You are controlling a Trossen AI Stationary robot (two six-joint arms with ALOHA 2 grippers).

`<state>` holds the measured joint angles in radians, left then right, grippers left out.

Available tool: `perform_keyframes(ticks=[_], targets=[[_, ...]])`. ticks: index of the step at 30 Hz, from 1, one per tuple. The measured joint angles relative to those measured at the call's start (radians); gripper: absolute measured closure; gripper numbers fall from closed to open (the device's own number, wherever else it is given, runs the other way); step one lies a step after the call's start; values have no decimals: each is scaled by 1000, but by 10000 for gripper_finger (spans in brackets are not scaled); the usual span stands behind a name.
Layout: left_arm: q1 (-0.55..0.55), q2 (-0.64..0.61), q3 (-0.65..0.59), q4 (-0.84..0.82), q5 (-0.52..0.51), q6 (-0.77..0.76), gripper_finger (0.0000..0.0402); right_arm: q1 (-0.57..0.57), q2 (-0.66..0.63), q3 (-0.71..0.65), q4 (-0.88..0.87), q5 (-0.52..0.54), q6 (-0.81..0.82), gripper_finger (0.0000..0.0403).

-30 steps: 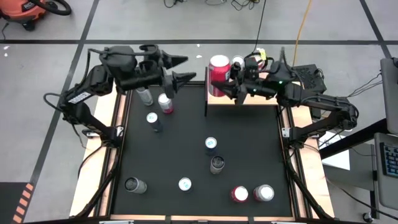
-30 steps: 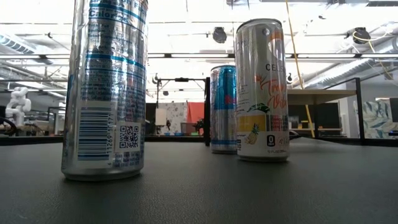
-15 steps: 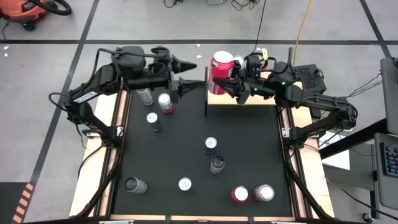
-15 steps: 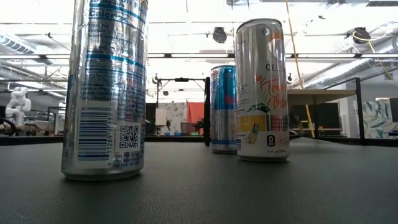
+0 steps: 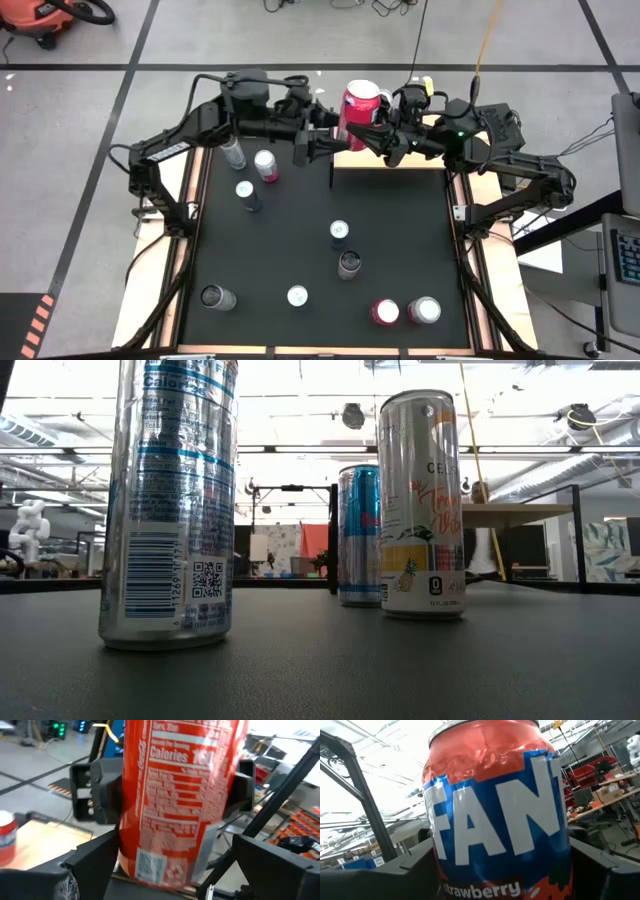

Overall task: Place canned beverage on shelf
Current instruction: Put the top red soda can on the shelf aligned with the other red soda can

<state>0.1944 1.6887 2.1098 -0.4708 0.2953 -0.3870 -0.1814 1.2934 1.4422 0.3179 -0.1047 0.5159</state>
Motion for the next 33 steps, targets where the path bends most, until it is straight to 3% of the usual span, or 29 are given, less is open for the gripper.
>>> perform_keyframes(ticks=[4, 14, 33], targets=[[15, 27, 0, 37, 51, 0, 14, 0, 0, 0, -11, 1, -2, 99], [16, 28, 0, 15, 61, 29, 17, 0, 3, -1, -13, 2, -17, 99], [13, 59, 0, 30, 45, 27, 99, 0, 3, -2, -49, 5, -34, 97]])
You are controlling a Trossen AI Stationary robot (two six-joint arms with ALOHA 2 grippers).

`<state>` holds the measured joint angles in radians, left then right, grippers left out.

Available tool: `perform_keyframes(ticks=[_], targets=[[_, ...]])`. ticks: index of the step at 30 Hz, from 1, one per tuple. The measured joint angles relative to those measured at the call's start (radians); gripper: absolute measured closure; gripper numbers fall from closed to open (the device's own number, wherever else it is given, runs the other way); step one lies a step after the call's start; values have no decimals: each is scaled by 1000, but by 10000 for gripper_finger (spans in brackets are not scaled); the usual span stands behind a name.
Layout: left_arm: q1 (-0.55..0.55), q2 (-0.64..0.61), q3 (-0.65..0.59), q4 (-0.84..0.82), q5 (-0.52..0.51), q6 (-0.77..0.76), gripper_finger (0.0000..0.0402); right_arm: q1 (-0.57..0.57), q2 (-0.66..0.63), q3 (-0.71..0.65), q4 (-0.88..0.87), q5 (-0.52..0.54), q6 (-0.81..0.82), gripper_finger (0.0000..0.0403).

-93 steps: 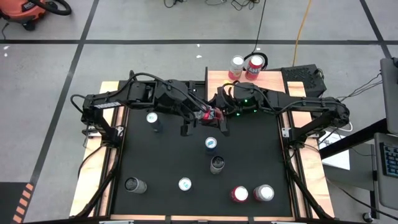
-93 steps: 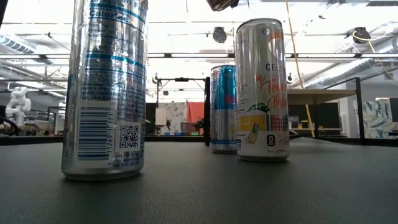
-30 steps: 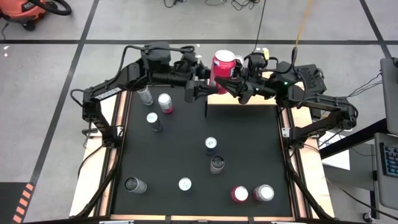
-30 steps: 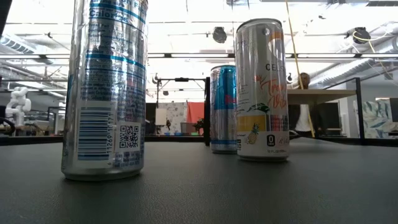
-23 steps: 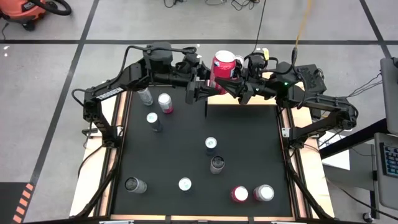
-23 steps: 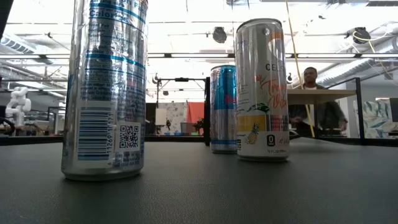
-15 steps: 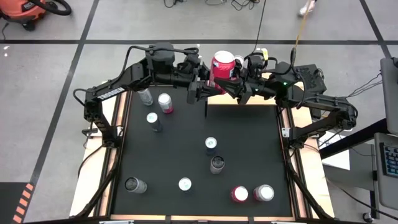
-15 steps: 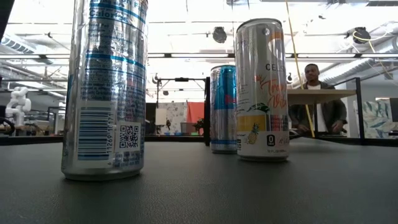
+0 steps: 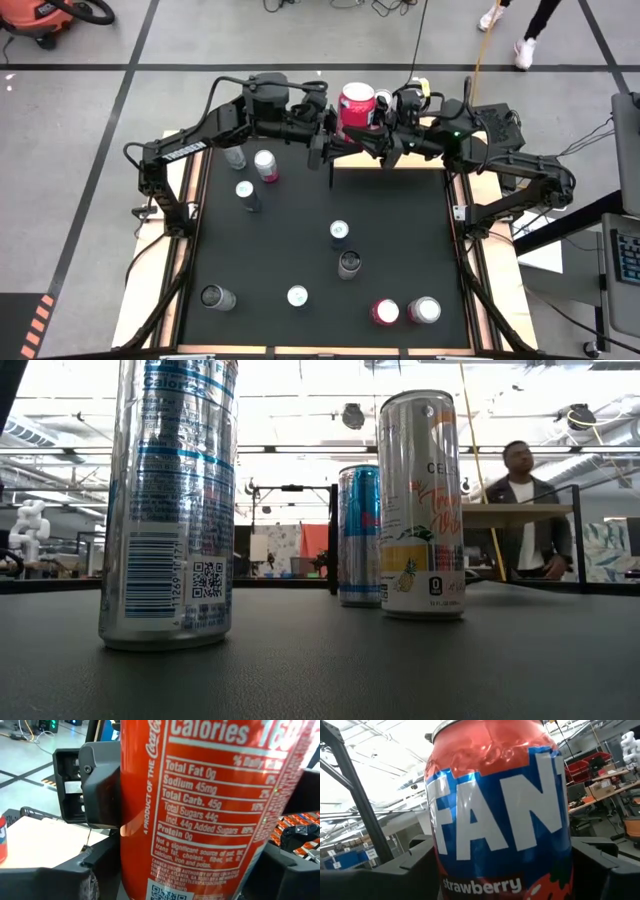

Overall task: Place canned beverage on shelf
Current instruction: Put the top red soda can on the shelf aligned with the other red soda can

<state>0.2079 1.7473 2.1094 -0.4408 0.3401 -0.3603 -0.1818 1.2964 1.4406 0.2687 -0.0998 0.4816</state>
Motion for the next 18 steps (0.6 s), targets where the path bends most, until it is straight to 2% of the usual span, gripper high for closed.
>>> perform_keyframes(ticks=[10, 18], targets=[[1, 0, 0, -12, 45, -1, 102, 0, -42, 0, -98, -5, -20, 44], [1, -1, 0, -26, 73, 3, 103, 0, -111, 0, -236, -8, -61, 37]])
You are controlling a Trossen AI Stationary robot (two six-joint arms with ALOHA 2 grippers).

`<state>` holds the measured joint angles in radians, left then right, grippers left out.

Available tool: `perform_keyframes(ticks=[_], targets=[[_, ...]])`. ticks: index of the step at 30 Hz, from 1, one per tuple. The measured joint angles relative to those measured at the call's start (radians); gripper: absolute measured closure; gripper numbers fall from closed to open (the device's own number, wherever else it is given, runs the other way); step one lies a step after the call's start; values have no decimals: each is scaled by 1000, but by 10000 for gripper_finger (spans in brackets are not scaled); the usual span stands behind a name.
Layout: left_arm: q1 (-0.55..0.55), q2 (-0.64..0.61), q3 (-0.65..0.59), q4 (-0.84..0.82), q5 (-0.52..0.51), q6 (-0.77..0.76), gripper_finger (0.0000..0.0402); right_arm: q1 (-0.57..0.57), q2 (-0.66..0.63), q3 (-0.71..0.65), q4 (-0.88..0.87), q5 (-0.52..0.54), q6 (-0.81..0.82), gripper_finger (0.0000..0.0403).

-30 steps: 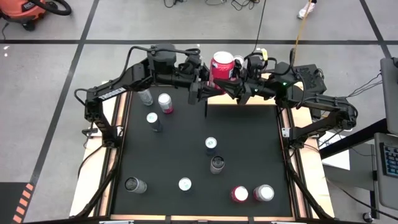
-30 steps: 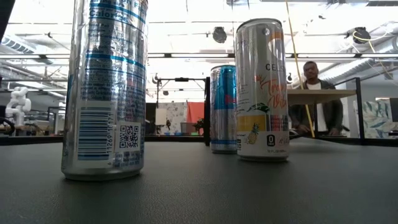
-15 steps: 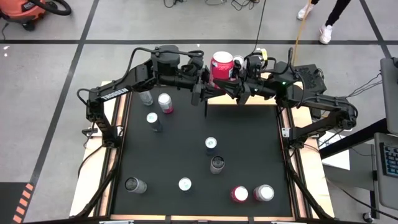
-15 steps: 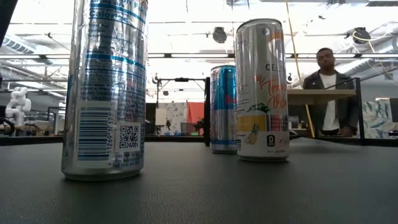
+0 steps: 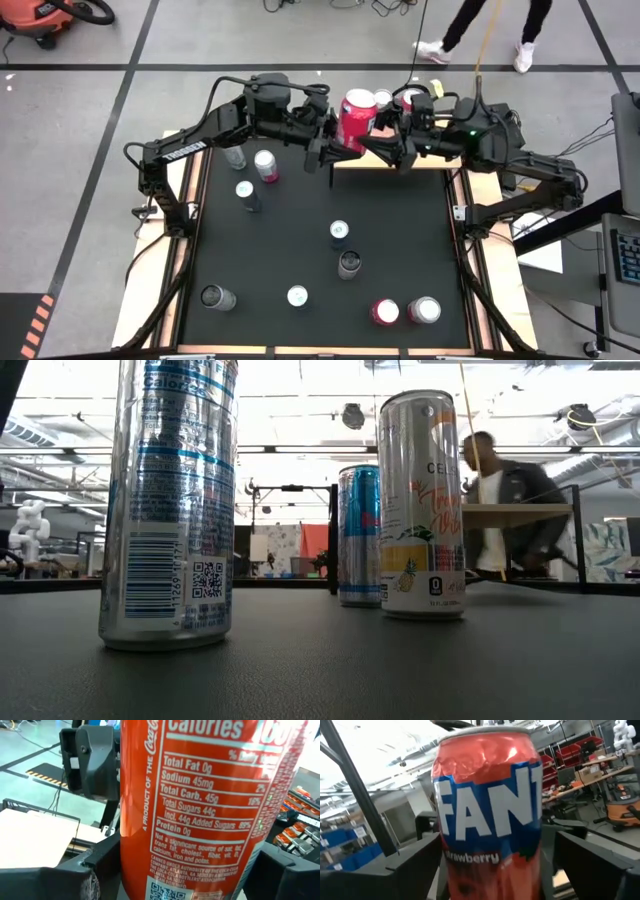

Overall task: Place canned beverage on shelf
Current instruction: Put the top red soda can on the shelf aligned with the other red soda can

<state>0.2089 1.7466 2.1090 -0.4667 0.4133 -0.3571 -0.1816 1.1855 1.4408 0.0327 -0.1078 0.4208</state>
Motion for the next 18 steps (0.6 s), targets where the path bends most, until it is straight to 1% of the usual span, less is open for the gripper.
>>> perform_keyframes(ticks=[6, 15, 18], targets=[[-2, -3, 0, -31, 31, 24, 103, 0, -61, 0, -128, -45, -15, 40], [-3, -3, 0, -77, 31, 25, 103, 15, -130, 0, -379, -88, -22, 49], [-7, -3, 0, -76, 31, 27, 104, 20, -133, 0, -409, -103, -22, 50]])
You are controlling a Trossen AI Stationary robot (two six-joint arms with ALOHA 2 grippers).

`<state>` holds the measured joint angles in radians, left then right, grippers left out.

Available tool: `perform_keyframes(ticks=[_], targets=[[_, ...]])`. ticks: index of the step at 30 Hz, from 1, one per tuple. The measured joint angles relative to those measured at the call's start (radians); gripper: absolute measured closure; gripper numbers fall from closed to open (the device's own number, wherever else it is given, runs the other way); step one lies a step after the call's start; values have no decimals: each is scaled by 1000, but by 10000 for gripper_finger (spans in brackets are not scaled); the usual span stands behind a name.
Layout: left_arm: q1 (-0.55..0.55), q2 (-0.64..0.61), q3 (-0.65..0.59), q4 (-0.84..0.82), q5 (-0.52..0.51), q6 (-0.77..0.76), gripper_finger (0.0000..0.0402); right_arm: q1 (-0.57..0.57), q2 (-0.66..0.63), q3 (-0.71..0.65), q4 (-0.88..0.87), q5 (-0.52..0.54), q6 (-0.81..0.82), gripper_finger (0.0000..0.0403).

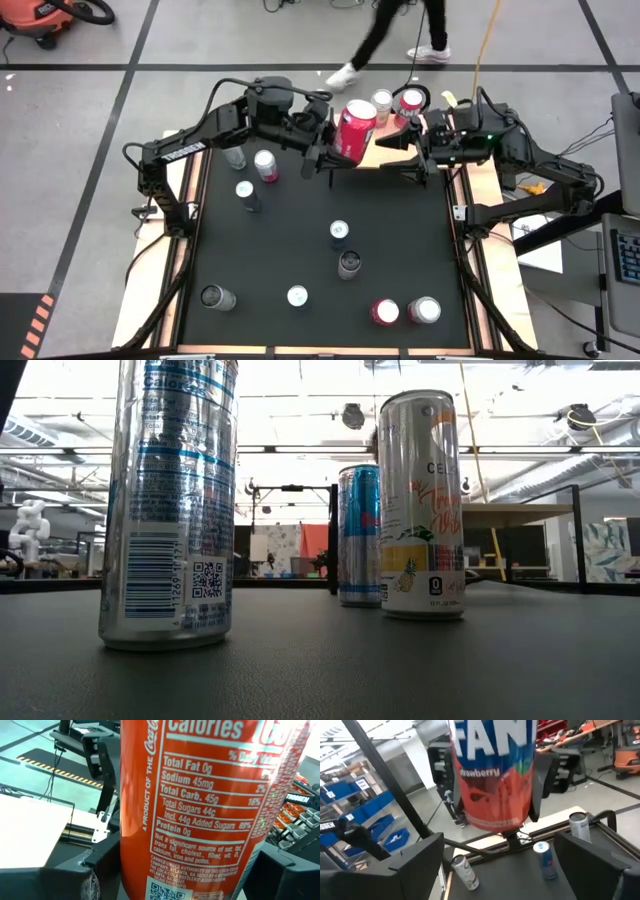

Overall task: Place canned beverage on shelf
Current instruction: Put the top red soda can on the shelf aligned with the other red soda can

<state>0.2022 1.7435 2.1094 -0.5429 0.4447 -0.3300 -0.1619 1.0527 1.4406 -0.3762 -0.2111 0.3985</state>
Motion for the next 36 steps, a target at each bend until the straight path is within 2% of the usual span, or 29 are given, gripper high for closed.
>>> perform_keyframes(ticks=[3, 10, 22, 30, 36], targets=[[-7, 2, 0, 2, 19, 22, 104, 0, 1, 0, 18, 9, 0, 50], [-18, 39, 0, 4, 185, 36, 104, 0, -3, 0, 97, 46, -25, 47], [-20, 126, 0, 33, 458, 22, 104, 0, 2, 0, 177, -98, -16, 46], [-20, 137, 0, 115, 523, 24, 104, 0, 37, 0, 185, -213, -21, 46], [-20, 137, 0, 176, 556, 22, 104, 0, 86, 0, 299, -268, -48, 46]])
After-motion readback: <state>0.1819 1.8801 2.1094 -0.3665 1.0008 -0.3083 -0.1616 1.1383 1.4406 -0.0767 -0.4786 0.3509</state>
